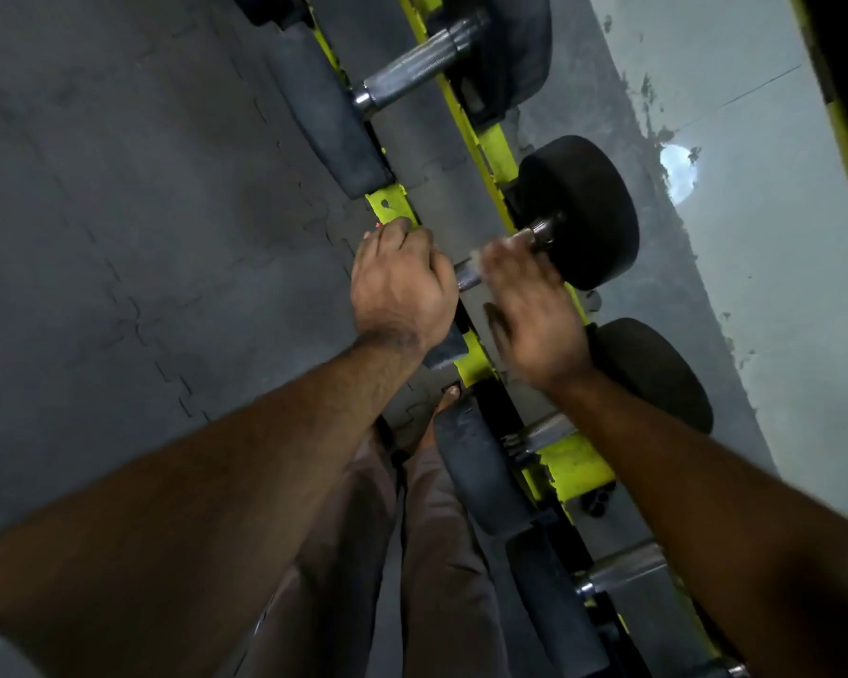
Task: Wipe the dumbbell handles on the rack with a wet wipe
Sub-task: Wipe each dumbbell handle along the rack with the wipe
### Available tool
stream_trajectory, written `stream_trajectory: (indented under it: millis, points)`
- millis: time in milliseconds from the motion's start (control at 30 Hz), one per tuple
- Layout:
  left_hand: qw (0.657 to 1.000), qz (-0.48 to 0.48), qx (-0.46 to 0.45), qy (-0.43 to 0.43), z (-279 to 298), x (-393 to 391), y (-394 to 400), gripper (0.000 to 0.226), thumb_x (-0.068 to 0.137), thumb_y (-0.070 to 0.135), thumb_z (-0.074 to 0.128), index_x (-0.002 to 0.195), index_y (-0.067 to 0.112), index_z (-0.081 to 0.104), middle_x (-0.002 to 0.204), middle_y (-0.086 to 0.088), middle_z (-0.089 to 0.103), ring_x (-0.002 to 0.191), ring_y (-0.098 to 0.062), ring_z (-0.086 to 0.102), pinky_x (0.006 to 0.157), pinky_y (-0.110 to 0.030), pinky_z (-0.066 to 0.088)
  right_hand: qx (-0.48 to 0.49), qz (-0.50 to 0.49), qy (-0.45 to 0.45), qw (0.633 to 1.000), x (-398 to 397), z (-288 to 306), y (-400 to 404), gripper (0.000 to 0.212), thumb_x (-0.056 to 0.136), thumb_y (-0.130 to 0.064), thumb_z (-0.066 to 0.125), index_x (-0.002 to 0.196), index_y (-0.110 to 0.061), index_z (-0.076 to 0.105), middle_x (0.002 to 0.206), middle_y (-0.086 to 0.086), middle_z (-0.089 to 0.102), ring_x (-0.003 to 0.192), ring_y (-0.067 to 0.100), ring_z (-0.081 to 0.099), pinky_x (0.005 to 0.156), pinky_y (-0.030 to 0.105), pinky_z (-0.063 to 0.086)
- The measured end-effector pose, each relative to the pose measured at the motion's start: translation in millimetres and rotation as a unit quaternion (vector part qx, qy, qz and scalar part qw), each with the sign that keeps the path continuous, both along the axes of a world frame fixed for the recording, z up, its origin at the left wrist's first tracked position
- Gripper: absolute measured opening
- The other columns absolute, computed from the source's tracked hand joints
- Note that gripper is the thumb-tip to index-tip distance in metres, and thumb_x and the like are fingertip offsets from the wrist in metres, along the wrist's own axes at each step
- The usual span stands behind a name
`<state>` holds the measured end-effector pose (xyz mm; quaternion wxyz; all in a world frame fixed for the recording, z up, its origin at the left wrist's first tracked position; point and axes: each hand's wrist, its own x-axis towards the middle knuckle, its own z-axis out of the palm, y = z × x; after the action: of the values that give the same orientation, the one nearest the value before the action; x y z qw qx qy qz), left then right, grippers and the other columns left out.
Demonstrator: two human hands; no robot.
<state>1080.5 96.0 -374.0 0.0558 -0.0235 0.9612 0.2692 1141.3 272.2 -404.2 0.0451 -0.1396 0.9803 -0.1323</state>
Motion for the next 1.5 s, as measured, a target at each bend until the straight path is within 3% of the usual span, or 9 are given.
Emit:
stream_trajectory:
  millis: [267,433,600,700,900,1067,1200,1367,1500]
  points:
    - [1.0,-0.009,-0.016,-0.003,-4,-3,-1,0.043,0.089,0.031,0.037,0.101,0.009,0.071,0.111,-0.009,0.067,0.105,-0.03,0.06,0.106,-0.045,0.04,-0.047,0.101,0.016,0.994,11,-17,-12,0.064,0.092,-0.01,0.048,0.154,-0.003,0.033,0.162,0.015,0.029,0.153,0.033,0.019,0.121,0.053,0.024]
    - [0.999,-0.023,-0.026,-0.021,-4,-3,-2,0.043,0.091,0.032,0.035,0.103,0.01,0.07,0.11,-0.007,0.066,0.105,-0.028,0.059,0.108,-0.044,0.038,0.005,-0.064,0.02,0.998,12,-22,-21,0.085,0.082,-0.015,0.06,0.158,-0.005,0.023,0.166,0.014,0.019,0.155,0.033,0.01,0.125,0.048,0.013]
    - [0.999,-0.027,-0.03,-0.016,0,-2,-1,0.04,0.09,0.031,0.035,0.096,0.009,0.069,0.104,-0.009,0.065,0.099,-0.031,0.059,0.104,-0.045,0.04,-0.01,0.031,0.072,0.997,17,-32,-14,0.069,0.09,-0.004,0.051,0.156,-0.007,0.03,0.163,0.011,0.027,0.152,0.03,0.021,0.124,0.047,0.02]
    - [0.999,-0.027,-0.022,-0.02,0,-3,-3,0.04,0.091,0.03,0.035,0.095,0.008,0.068,0.102,-0.009,0.065,0.096,-0.031,0.059,0.103,-0.046,0.042,0.027,-0.068,0.084,0.994,1,-27,5,0.071,0.087,-0.006,0.054,0.154,-0.003,0.033,0.161,0.015,0.033,0.15,0.034,0.028,0.117,0.047,0.032]
    - [1.0,-0.021,-0.008,-0.016,-1,-4,-2,0.041,0.091,0.029,0.033,0.089,0.005,0.067,0.098,-0.013,0.065,0.092,-0.034,0.06,0.096,-0.048,0.046,-0.071,0.012,0.061,0.996,32,-42,-27,0.066,0.09,-0.005,0.047,0.154,-0.004,0.033,0.163,0.011,0.023,0.153,0.03,0.02,0.124,0.045,0.019]
    - [1.0,-0.024,0.001,-0.018,-2,-3,-2,0.041,0.091,0.029,0.033,0.09,0.005,0.066,0.096,-0.011,0.065,0.093,-0.031,0.06,0.096,-0.05,0.046,-0.023,-0.111,0.087,0.99,13,-37,-22,0.075,0.084,-0.006,0.056,0.154,0.0,0.031,0.163,0.016,0.026,0.153,0.033,0.018,0.122,0.049,0.025]
    - [0.999,-0.025,0.0,-0.023,1,-4,-1,0.045,0.091,0.031,0.03,0.093,0.005,0.067,0.097,-0.012,0.065,0.094,-0.031,0.059,0.095,-0.049,0.047,-0.03,0.046,0.103,0.993,23,-47,-22,0.063,0.093,-0.003,0.044,0.154,-0.005,0.034,0.162,0.013,0.03,0.152,0.03,0.024,0.122,0.048,0.025]
    - [0.999,-0.03,0.008,-0.025,2,-3,-2,0.049,0.091,0.033,0.028,0.097,0.005,0.068,0.101,-0.012,0.066,0.096,-0.031,0.059,0.096,-0.05,0.046,0.019,-0.143,0.111,0.983,9,-38,-8,0.081,0.08,-0.004,0.062,0.155,-0.003,0.031,0.162,0.013,0.029,0.151,0.032,0.026,0.12,0.044,0.029]
    - [0.999,-0.03,0.004,-0.022,2,-3,-1,0.047,0.092,0.032,0.029,0.095,0.005,0.068,0.098,-0.011,0.065,0.093,-0.03,0.059,0.093,-0.05,0.047,-0.044,-0.022,0.126,0.991,8,-38,-15,0.068,0.086,-0.003,0.052,0.153,-0.004,0.038,0.159,0.012,0.037,0.149,0.032,0.03,0.117,0.048,0.033]
